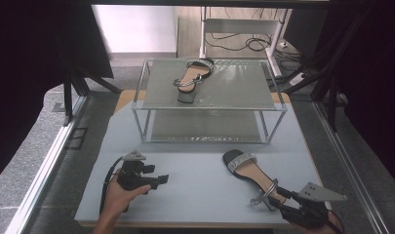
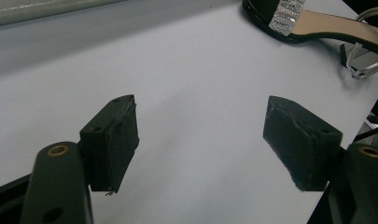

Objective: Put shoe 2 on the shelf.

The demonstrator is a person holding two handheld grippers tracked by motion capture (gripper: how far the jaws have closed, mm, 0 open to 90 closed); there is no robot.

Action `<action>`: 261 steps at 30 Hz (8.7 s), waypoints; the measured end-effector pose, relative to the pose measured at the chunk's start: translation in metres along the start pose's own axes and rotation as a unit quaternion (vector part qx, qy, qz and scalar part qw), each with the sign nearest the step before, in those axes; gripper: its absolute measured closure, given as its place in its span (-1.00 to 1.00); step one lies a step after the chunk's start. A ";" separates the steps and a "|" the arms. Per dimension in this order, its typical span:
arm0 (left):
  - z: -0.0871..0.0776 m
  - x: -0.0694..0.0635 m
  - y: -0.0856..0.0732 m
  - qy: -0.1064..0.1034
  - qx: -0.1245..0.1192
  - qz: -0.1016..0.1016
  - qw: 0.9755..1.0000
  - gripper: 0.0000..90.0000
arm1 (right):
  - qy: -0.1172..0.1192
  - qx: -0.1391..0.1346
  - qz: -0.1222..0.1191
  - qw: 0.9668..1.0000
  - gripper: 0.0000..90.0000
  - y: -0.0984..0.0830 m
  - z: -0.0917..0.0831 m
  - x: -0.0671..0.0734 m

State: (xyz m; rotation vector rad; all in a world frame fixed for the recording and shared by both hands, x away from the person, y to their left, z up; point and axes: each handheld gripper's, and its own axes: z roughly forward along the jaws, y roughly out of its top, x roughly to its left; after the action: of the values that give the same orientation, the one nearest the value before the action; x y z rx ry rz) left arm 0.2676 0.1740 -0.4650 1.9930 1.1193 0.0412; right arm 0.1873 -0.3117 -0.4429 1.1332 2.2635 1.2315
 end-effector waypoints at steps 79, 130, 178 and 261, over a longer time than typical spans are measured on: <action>-0.017 0.010 -0.006 -0.020 -0.015 -0.030 0.999 -0.41 | 0.063 0.234 0.105 0.964 -0.06 0.056 0.087 -0.052; -0.018 0.012 -0.007 -0.026 -0.018 -0.032 0.999 -0.39 | 0.068 0.124 0.079 0.987 -0.06 0.218 0.058 -0.035; -0.001 0.012 -0.007 -0.047 0.004 -0.023 0.999 -0.39 | -0.031 0.141 0.170 0.975 -0.06 0.322 0.161 -0.101; 0.019 0.049 0.213 0.132 -0.094 -0.043 0.986 0.93 | -0.134 0.043 0.043 0.989 0.90 0.232 0.116 -0.099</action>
State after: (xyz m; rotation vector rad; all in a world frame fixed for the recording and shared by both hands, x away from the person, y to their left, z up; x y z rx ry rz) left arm 0.4517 0.1419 -0.3507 1.8048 1.3164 0.3627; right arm 0.4333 -0.2514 -0.3295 1.3514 2.1008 0.9538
